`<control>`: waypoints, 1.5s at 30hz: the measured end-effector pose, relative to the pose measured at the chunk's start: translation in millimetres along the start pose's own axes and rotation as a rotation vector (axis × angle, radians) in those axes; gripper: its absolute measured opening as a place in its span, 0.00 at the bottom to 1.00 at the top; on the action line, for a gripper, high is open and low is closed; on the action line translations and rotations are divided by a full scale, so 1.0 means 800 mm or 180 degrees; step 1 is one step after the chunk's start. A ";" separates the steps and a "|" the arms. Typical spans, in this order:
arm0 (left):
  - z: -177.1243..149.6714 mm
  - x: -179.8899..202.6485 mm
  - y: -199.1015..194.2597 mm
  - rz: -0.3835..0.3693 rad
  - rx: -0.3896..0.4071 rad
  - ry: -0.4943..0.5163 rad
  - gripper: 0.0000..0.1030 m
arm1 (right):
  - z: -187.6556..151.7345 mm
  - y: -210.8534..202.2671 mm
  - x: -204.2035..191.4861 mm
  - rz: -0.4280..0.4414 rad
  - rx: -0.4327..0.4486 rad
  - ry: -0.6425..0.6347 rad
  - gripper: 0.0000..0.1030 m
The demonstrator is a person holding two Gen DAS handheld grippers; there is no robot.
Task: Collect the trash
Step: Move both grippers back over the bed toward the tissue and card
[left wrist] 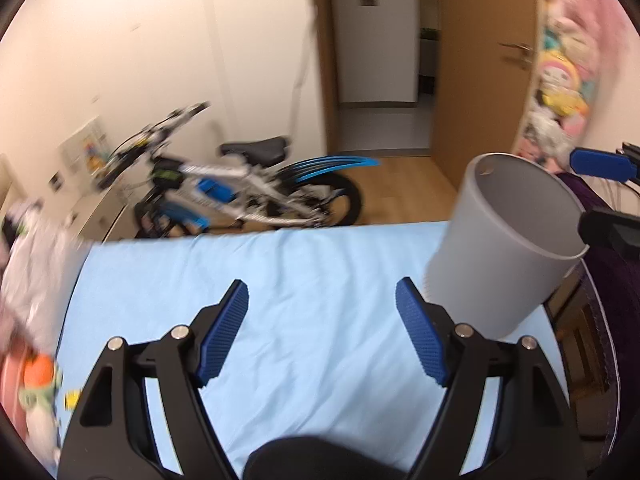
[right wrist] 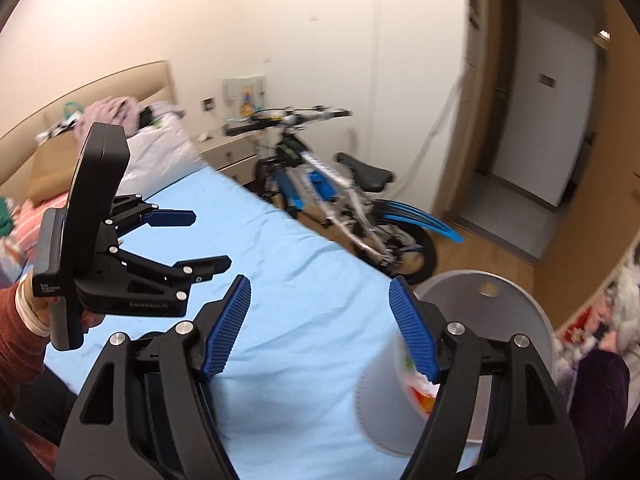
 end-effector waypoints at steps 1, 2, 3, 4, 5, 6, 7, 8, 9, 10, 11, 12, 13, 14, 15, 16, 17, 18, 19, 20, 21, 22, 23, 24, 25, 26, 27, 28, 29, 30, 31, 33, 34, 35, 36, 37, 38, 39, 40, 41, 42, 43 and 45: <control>-0.013 -0.021 -0.009 0.0089 -0.0009 -0.0080 0.74 | 0.002 0.013 -0.029 0.0133 -0.0003 -0.0064 0.69; -0.030 -0.051 -0.022 0.0236 -0.0015 -0.0176 0.74 | 0.003 0.021 -0.050 0.0233 -0.0012 -0.0104 0.69; -0.044 -0.074 -0.032 0.0361 -0.0024 -0.0246 0.74 | 0.004 0.031 -0.075 0.0353 -0.0021 -0.0149 0.69; -0.063 -0.101 -0.046 0.0501 -0.0037 -0.0326 0.74 | 0.004 0.043 -0.107 0.0513 -0.0023 -0.0204 0.69; -0.078 -0.123 -0.059 0.0611 -0.0049 -0.0395 0.74 | 0.005 0.052 -0.132 0.0622 -0.0024 -0.0245 0.69; -0.100 -0.152 -0.075 0.0755 -0.0070 -0.0492 0.74 | 0.005 0.064 -0.164 0.0764 -0.0035 -0.0299 0.69; -0.120 -0.179 -0.091 0.0892 -0.0092 -0.0588 0.74 | 0.005 0.073 -0.192 0.0884 -0.0038 -0.0342 0.69; -0.138 -0.201 -0.104 0.0999 -0.0117 -0.0672 0.74 | 0.003 0.083 -0.222 0.1014 -0.0054 -0.0390 0.69; -0.160 -0.228 -0.120 0.1125 -0.0153 -0.0782 0.74 | 0.001 0.091 -0.247 0.1115 -0.0069 -0.0432 0.69; -0.181 -0.252 -0.135 0.1247 -0.0185 -0.0875 0.74 | -0.004 0.101 -0.282 0.1254 -0.0092 -0.0494 0.69; -0.201 -0.275 -0.150 0.1373 -0.0215 -0.0958 0.74 | -0.009 0.110 -0.311 0.1357 -0.0113 -0.0550 0.69; -0.224 -0.301 -0.169 0.1520 -0.0259 -0.1042 0.74 | -0.014 0.120 -0.347 0.1473 -0.0139 -0.0630 0.69; -0.246 -0.323 -0.185 0.1645 -0.0304 -0.1115 0.74 | -0.019 0.127 -0.375 0.1569 -0.0165 -0.0690 0.69; -0.265 -0.344 -0.198 0.1737 -0.0342 -0.1177 0.74 | -0.025 0.135 -0.409 0.1691 -0.0201 -0.0752 0.69; -0.290 -0.367 -0.216 0.1864 -0.0398 -0.1262 0.74 | -0.031 0.137 -0.438 0.1776 -0.0221 -0.0795 0.69; -0.308 -0.383 -0.229 0.1942 -0.0434 -0.1319 0.74 | -0.037 0.144 -0.472 0.1889 -0.0243 -0.0839 0.69; -0.327 -0.400 -0.241 0.2019 -0.0476 -0.1381 0.74 | -0.041 0.147 -0.500 0.1984 -0.0265 -0.0874 0.69; -0.349 -0.417 -0.255 0.2110 -0.0518 -0.1460 0.74 | -0.047 0.153 -0.533 0.2092 -0.0290 -0.0919 0.69; -0.369 -0.431 -0.267 0.2184 -0.0556 -0.1536 0.74 | -0.048 0.158 -0.557 0.2167 -0.0303 -0.0951 0.69; -0.387 -0.444 -0.281 0.2243 -0.0589 -0.1613 0.74 | -0.054 0.161 -0.582 0.2245 -0.0321 -0.0996 0.69; -0.408 -0.457 -0.294 0.2301 -0.0631 -0.1702 0.74 | -0.061 0.167 -0.613 0.2327 -0.0350 -0.1060 0.69; -0.429 -0.470 -0.305 0.2358 -0.0681 -0.1786 0.74 | -0.068 0.173 -0.638 0.2392 -0.0371 -0.1104 0.69; -0.448 -0.483 -0.313 0.2397 -0.0725 -0.1845 0.74 | -0.075 0.176 -0.660 0.2450 -0.0387 -0.1150 0.69; -0.468 -0.496 -0.323 0.2438 -0.0783 -0.1903 0.74 | -0.081 0.182 -0.678 0.2502 -0.0406 -0.1201 0.69; -0.487 -0.507 -0.331 0.2477 -0.0827 -0.1946 0.74 | -0.090 0.188 -0.706 0.2571 -0.0426 -0.1275 0.69; -0.499 -0.514 -0.335 0.2505 -0.0861 -0.1970 0.74 | -0.098 0.193 -0.728 0.2605 -0.0434 -0.1336 0.69; -0.515 -0.523 -0.342 0.2541 -0.0912 -0.2000 0.74 | -0.102 0.199 -0.743 0.2629 -0.0441 -0.1384 0.69; -0.527 -0.532 -0.346 0.2553 -0.0948 -0.2015 0.74 | -0.110 0.204 -0.769 0.2679 -0.0443 -0.1455 0.69; -0.537 -0.538 -0.349 0.2564 -0.0986 -0.2029 0.74 | -0.115 0.210 -0.785 0.2711 -0.0447 -0.1499 0.69; -0.549 -0.545 -0.351 0.2568 -0.1036 -0.2041 0.74 | -0.120 0.216 -0.798 0.2733 -0.0449 -0.1528 0.69; -0.558 -0.553 -0.351 0.2573 -0.1082 -0.2047 0.74 | -0.125 0.223 -0.818 0.2764 -0.0450 -0.1549 0.69; -0.578 -0.567 -0.346 0.2567 -0.1174 -0.2049 0.74 | -0.133 0.238 -0.848 0.2814 -0.0466 -0.1575 0.69; -0.587 -0.572 -0.342 0.2550 -0.1217 -0.2058 0.74 | -0.137 0.246 -0.865 0.2822 -0.0462 -0.1600 0.69; -0.597 -0.577 -0.336 0.2525 -0.1257 -0.2077 0.74 | -0.141 0.255 -0.878 0.2825 -0.0458 -0.1633 0.69; -0.607 -0.583 -0.332 0.2496 -0.1283 -0.2087 0.74 | -0.146 0.264 -0.893 0.2823 -0.0447 -0.1677 0.69; -0.616 -0.588 -0.326 0.2462 -0.1319 -0.2096 0.74 | -0.149 0.274 -0.902 0.2815 -0.0442 -0.1711 0.69; -0.625 -0.593 -0.320 0.2437 -0.1349 -0.2101 0.74 | -0.154 0.283 -0.911 0.2806 -0.0442 -0.1740 0.69; -0.635 -0.598 -0.312 0.2406 -0.1386 -0.2106 0.74 | -0.158 0.293 -0.919 0.2795 -0.0449 -0.1768 0.69; -0.643 -0.603 -0.304 0.2372 -0.1417 -0.2115 0.74 | -0.163 0.304 -0.928 0.2783 -0.0467 -0.1801 0.69; -0.652 -0.608 -0.298 0.2342 -0.1438 -0.2129 0.74 | -0.168 0.314 -0.935 0.2771 -0.0480 -0.1825 0.69; -0.661 -0.614 -0.288 0.2305 -0.1468 -0.2160 0.74 | -0.173 0.326 -0.943 0.2751 -0.0490 -0.1853 0.69; -0.668 -0.618 -0.281 0.2275 -0.1485 -0.2187 0.74 | -0.177 0.336 -0.950 0.2735 -0.0500 -0.1879 0.69; -0.682 -0.628 -0.265 0.2208 -0.1514 -0.2233 0.74 | -0.184 0.358 -0.962 0.2701 -0.0518 -0.1929 0.69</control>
Point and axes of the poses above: each gripper's, at about its wrist camera, not at the fingertips, and y roughly the way its jaws point, x to its right, z to its top, the point moved 9 cm from there along y, roughly the way its jaws point, and after that the axes turned 8 degrees about x, right-handed, at the moved point
